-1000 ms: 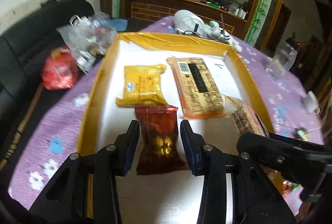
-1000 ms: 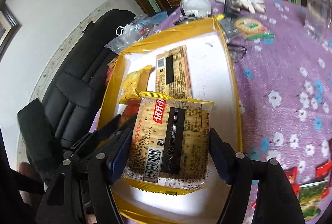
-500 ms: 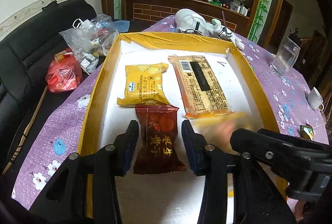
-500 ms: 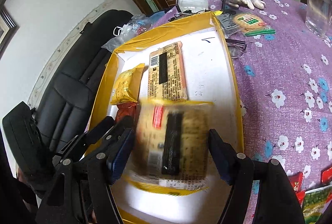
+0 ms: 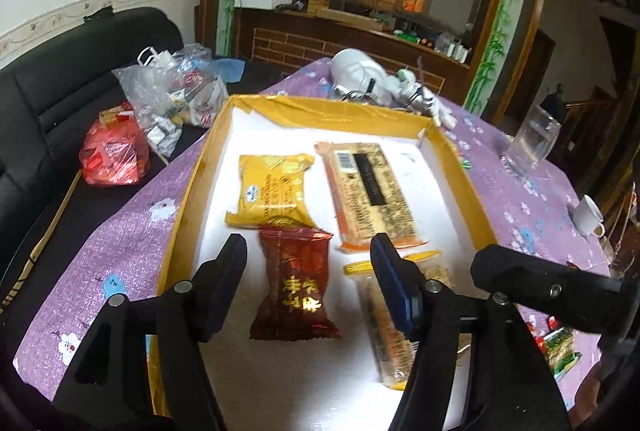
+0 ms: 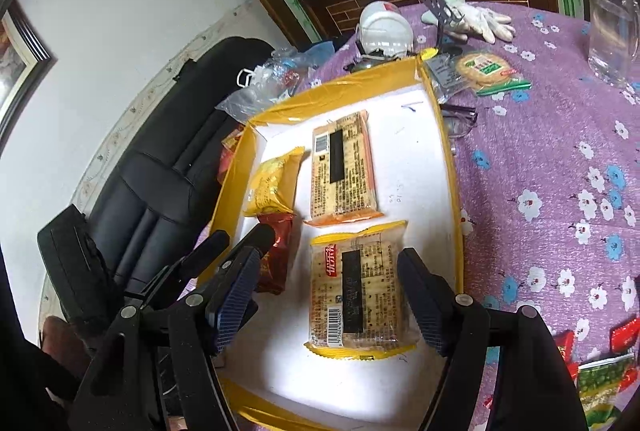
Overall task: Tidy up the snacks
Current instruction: 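Move both open tools back toward the snack pile, then grasp the green peanut pack with the left tool while the right tool grasps a brown chocolate bar, then lift the green pack and chocolate bar off the table with both tools, then carry both held snacks over the yellow box, then open both tools to drop the snacks into the box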
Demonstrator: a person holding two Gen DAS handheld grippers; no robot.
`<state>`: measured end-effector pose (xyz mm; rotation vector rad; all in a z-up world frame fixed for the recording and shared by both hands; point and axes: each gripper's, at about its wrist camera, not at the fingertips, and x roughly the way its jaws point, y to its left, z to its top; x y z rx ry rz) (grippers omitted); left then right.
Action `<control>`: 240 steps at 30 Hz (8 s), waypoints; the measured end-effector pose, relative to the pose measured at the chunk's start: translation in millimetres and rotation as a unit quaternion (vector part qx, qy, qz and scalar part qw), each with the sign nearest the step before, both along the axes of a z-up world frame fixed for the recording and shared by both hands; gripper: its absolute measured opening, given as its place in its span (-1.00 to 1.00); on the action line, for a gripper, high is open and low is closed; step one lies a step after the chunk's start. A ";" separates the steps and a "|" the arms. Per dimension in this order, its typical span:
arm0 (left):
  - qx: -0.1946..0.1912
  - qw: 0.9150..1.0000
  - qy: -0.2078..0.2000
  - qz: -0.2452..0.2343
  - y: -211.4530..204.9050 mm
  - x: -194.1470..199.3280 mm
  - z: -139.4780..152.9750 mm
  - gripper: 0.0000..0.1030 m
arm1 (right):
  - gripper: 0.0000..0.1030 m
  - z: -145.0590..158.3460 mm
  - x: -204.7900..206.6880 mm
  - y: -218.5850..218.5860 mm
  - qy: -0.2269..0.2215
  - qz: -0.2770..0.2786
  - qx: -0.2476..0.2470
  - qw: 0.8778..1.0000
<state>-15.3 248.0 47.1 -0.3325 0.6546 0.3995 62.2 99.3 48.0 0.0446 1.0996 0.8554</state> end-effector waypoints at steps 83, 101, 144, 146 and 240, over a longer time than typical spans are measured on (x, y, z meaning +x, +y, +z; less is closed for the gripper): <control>-0.010 0.926 0.079 -0.369 -238.2 60.2 -20.0 -0.25 | 0.23 -43.9 70.6 -243.9 0.028 -0.210 -0.114 0.971; -0.014 0.927 0.069 -0.367 -235.0 58.3 -17.5 -0.25 | -0.84 -23.4 63.2 -251.6 -0.022 -0.227 -0.088 0.970; -0.031 0.932 0.066 -0.354 -233.9 73.2 -27.2 -0.36 | -0.48 -41.3 58.8 -225.1 -0.038 -0.189 -0.144 0.971; -0.050 0.933 0.065 -0.350 -228.7 76.3 -27.2 -0.35 | -0.48 -42.0 57.7 -223.9 -0.028 -0.181 -0.131 0.974; -0.130 0.988 0.002 -0.089 -33.7 -33.8 -32.2 -0.57 | -0.45 -41.6 -75.5 -35.8 -0.056 0.107 -0.027 0.992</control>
